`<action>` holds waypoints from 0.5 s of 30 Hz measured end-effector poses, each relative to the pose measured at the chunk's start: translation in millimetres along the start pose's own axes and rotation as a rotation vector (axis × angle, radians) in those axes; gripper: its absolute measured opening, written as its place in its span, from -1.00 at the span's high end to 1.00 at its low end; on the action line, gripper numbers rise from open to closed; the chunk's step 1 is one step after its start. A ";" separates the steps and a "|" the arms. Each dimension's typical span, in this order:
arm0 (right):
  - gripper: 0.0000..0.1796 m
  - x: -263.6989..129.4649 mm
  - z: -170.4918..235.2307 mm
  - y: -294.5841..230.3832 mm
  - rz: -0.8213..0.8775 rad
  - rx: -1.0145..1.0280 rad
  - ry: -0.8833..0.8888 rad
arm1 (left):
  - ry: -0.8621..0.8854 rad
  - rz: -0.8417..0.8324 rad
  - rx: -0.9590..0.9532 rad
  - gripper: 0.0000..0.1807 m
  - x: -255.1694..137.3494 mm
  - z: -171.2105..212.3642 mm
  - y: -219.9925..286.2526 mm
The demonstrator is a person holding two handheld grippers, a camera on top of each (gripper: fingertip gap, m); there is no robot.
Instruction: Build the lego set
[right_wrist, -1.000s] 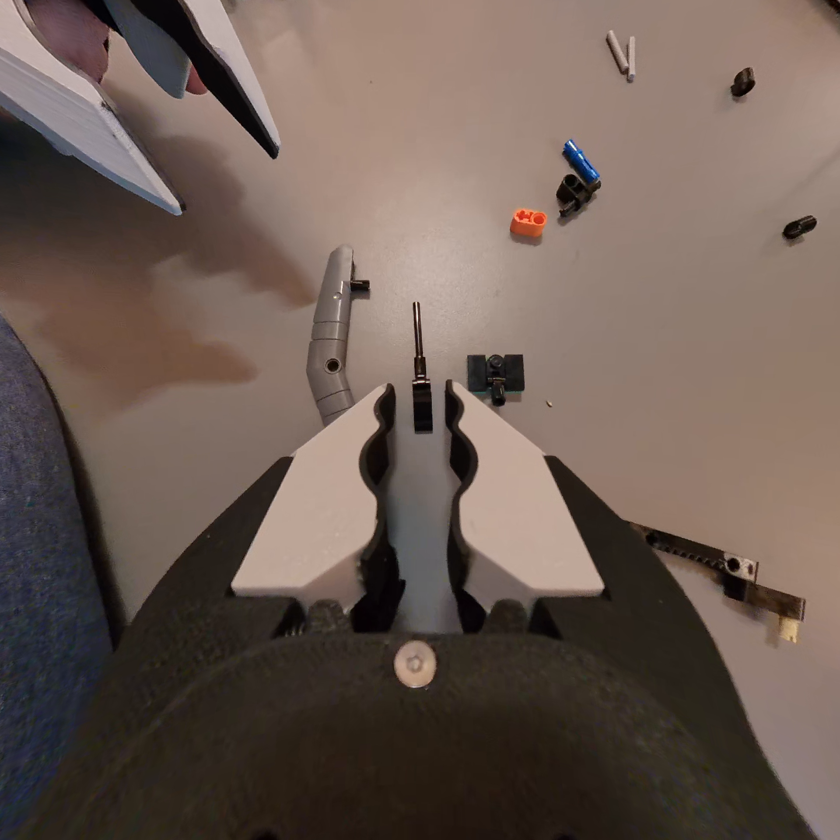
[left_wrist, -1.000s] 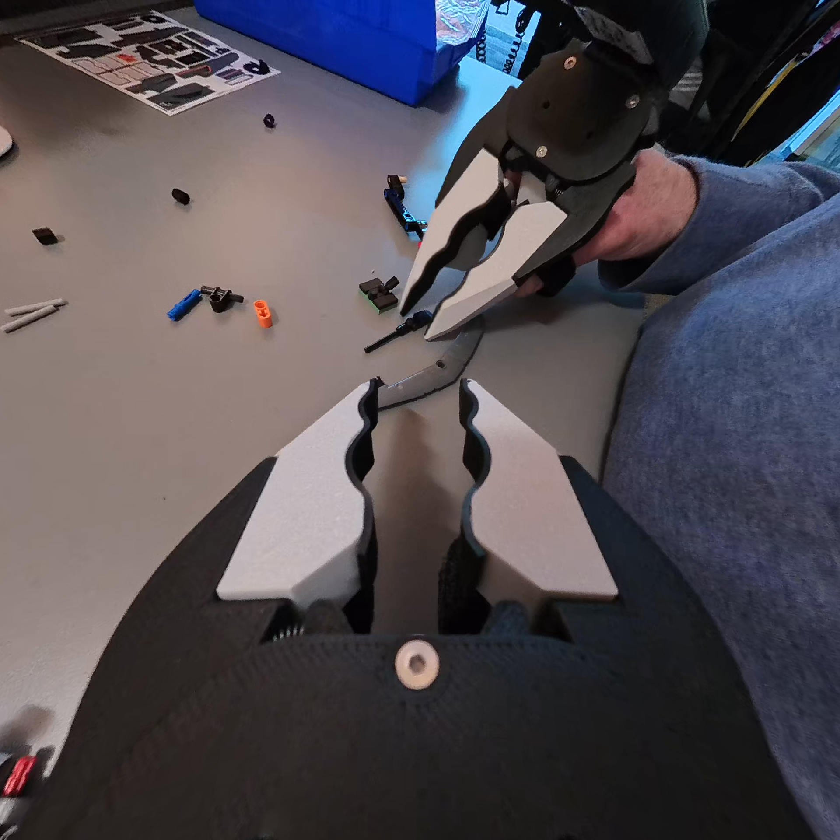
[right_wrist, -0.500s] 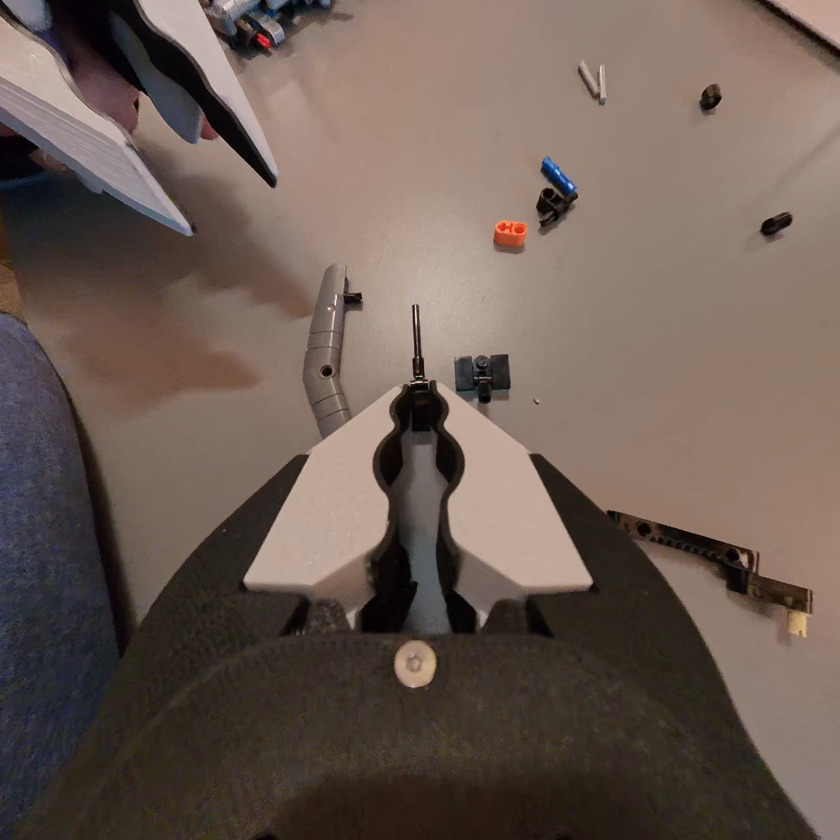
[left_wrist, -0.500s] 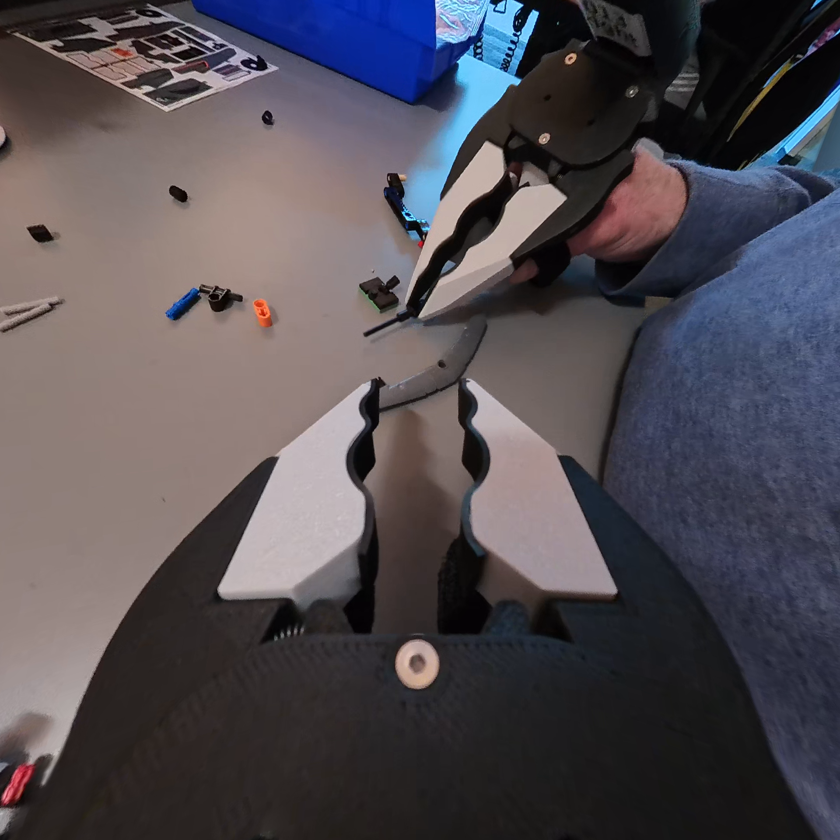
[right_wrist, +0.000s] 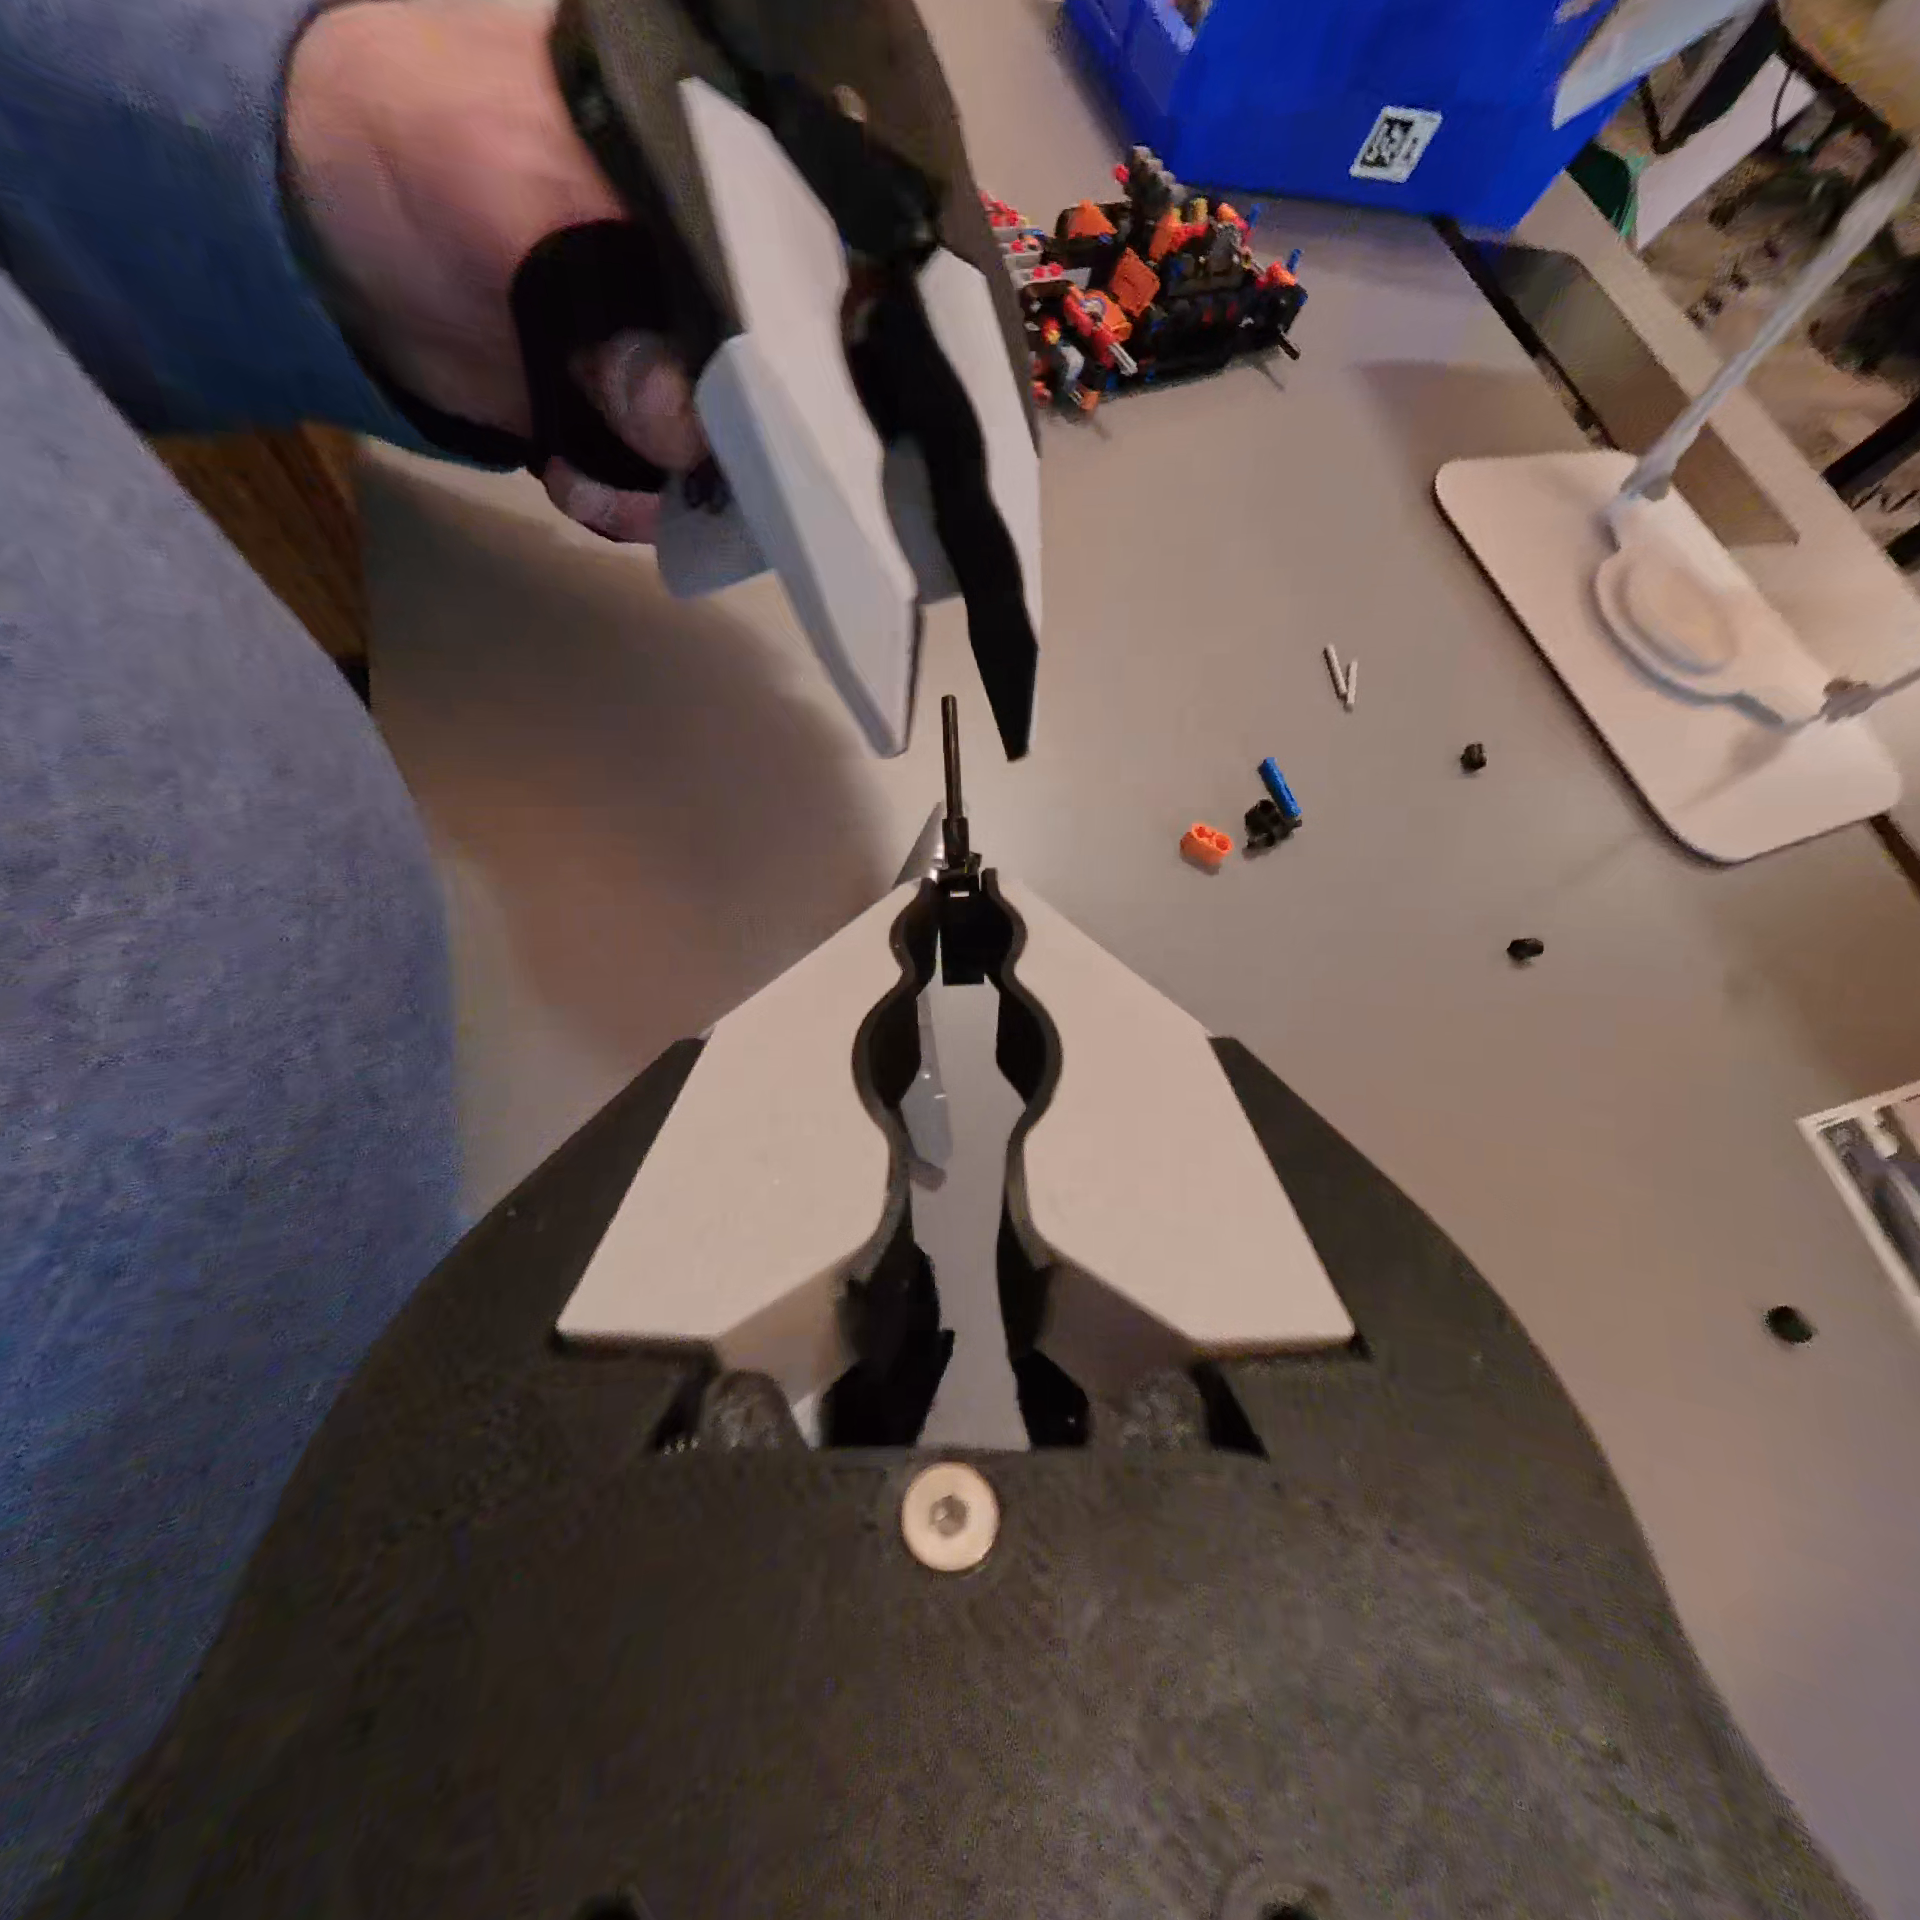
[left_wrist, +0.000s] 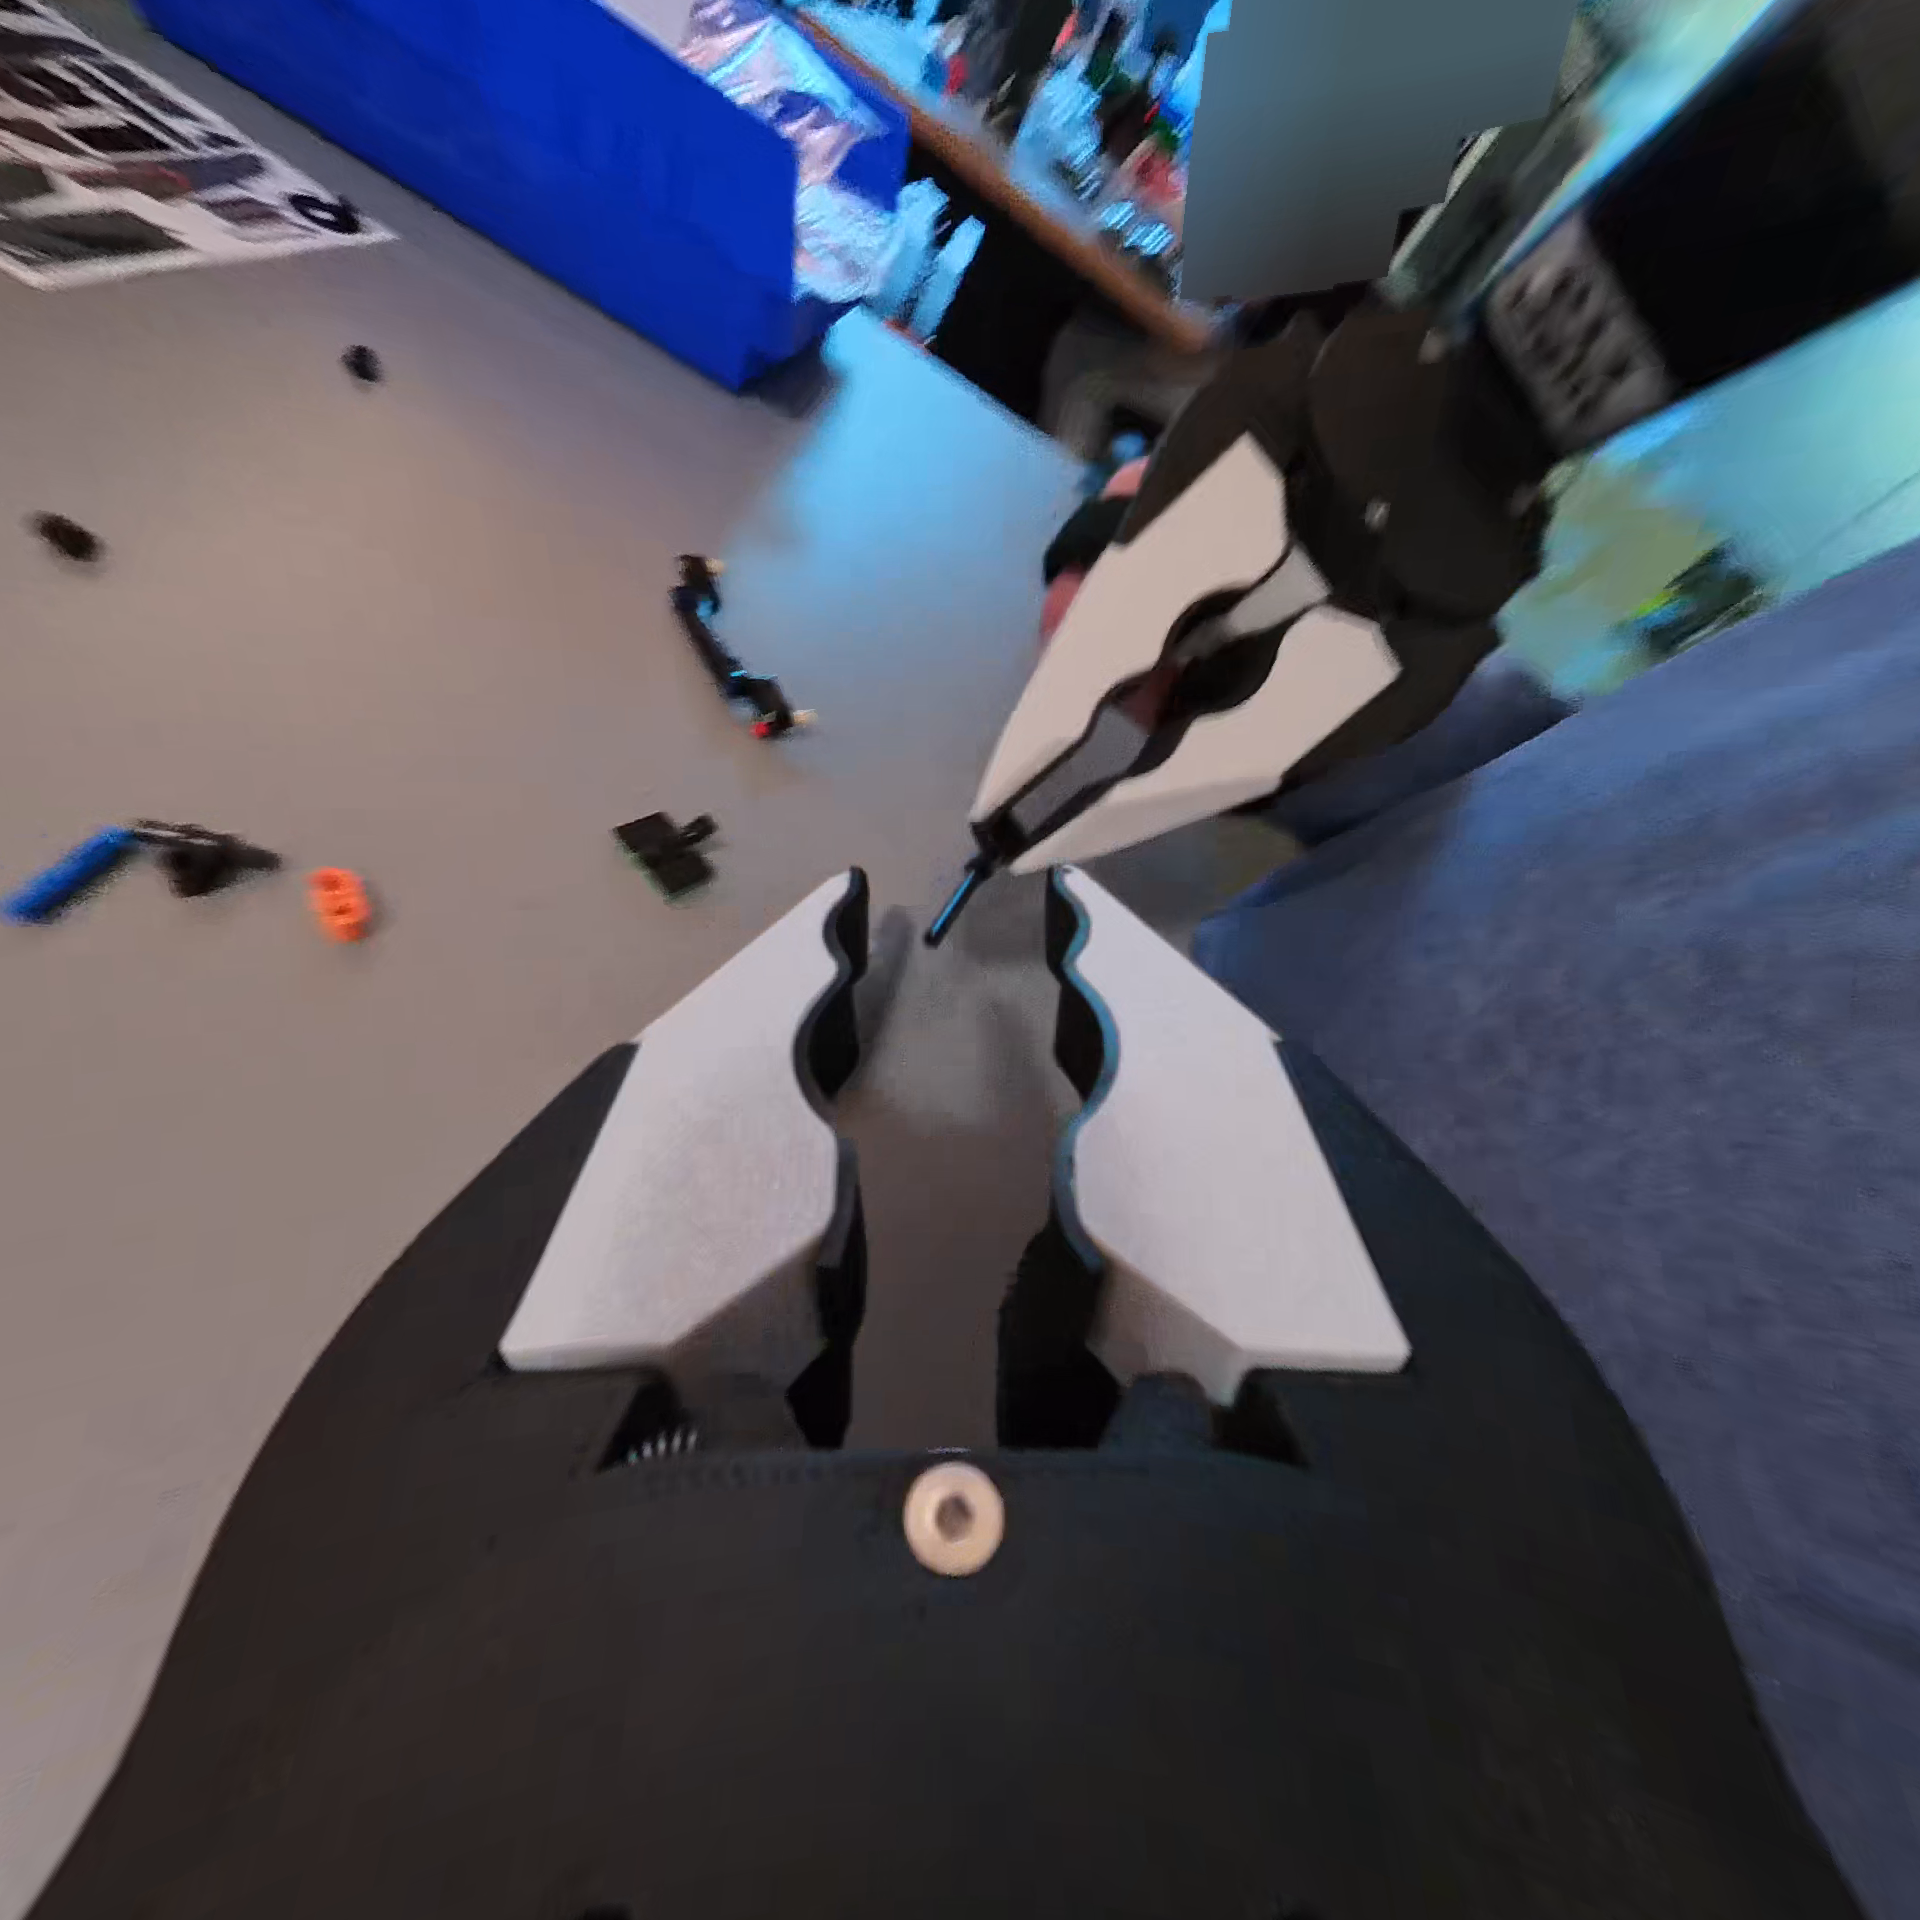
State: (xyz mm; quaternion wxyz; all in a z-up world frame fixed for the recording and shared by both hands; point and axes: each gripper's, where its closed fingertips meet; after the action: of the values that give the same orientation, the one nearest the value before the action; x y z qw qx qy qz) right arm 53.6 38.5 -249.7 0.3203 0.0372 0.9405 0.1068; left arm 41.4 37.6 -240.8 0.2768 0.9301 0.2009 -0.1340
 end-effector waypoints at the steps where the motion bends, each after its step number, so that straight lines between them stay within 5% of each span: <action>1: 0.94 -1.5 -1.2 -3.5 0.009 -0.027 -0.001 | 0.024 0.045 -0.036 0.72 0.6 -2.1 4.6; 7: 0.94 -7.6 -6.9 -12.3 0.026 -0.054 0.030 | 0.033 0.097 -0.049 1.00 6.5 -0.3 16.7; 15: 0.94 -14.8 -11.5 -7.6 0.053 -0.050 0.060 | 0.104 0.127 -0.099 0.91 0.5 -12.5 16.2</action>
State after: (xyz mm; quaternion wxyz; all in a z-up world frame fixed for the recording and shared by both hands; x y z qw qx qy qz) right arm 58.3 27.0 -233.7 0.2897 0.0511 0.9455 0.1398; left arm 50.8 32.4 -223.4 0.3194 0.9319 0.1618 -0.0575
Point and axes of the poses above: each gripper's, where its closed fingertips meet, x out along the fingers, z out of its underside, y = z × x across the jaws, and after that the axes turned 4 degrees about -y, right-handed
